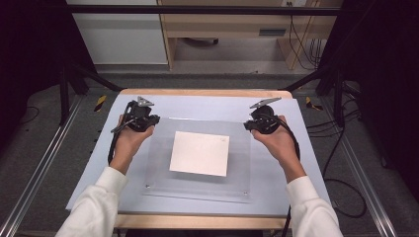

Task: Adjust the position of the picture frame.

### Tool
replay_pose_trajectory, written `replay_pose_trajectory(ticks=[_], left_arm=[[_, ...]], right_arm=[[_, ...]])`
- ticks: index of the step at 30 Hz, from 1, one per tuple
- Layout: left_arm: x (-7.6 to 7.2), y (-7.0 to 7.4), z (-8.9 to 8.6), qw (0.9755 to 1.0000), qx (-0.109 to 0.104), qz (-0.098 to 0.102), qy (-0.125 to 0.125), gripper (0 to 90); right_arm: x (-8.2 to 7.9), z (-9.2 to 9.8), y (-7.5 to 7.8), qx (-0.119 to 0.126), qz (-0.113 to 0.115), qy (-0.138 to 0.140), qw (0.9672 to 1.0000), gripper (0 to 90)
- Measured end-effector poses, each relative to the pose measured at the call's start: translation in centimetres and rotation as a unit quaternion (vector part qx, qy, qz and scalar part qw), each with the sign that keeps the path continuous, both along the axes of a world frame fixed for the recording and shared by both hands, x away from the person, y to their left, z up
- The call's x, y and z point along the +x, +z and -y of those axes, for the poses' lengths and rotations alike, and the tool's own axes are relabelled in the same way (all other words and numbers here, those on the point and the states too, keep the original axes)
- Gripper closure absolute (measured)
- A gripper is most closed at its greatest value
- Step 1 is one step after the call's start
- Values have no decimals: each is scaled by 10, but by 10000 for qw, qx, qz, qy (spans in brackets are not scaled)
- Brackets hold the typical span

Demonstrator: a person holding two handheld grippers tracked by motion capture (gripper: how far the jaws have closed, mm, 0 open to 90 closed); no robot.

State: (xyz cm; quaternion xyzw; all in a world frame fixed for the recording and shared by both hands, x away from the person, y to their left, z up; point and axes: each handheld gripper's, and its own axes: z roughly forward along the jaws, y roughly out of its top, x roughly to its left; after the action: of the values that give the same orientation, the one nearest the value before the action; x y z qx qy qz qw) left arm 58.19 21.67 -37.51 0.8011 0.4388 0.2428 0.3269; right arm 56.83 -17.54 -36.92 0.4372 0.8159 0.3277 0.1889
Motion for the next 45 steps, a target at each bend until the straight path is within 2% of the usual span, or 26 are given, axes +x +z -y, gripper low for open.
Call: replay_pose_trajectory(ticks=[5,10,17,20,25,29,34,38,40,41,45], left_arm=[[-4,2,1,10000,39,-32,14,842],[-4,-2,2,9999,66,-105,18,841],[-1,-17,4,9996,97,-249,-23,838],[0,-20,5,9995,61,-294,-16,835],[-1,-21,4,9992,117,-370,-62,834],[-1,-29,3,9990,73,-446,-52,835],[2,-44,6,9986,108,-509,-122,840],[5,-60,7,9987,-16,-497,-112,843],[6,-66,7,9987,26,-500,-116,845],[7,-70,8,9987,-57,-496,-82,845],[8,-76,8,9984,-75,-562,-49,845]], right_arm=[[0,0,4,-34,10,6,10000,818],[5,0,2,-43,-51,-19,10000,819],[9,1,-13,-116,-256,-33,9996,820],[11,2,-21,-76,-351,-68,9993,823],[12,4,-25,-34,-394,-49,9992,824],[13,1,-29,-99,-470,-62,9988,827],[13,1,-45,-108,-585,-116,9982,835],[16,3,-58,-119,-633,-173,9978,841],[17,4,-65,-80,-636,-184,9978,843],[17,4,-68,-78,-651,-203,9976,845],[19,2,-77,-101,-648,-254,9975,850]])
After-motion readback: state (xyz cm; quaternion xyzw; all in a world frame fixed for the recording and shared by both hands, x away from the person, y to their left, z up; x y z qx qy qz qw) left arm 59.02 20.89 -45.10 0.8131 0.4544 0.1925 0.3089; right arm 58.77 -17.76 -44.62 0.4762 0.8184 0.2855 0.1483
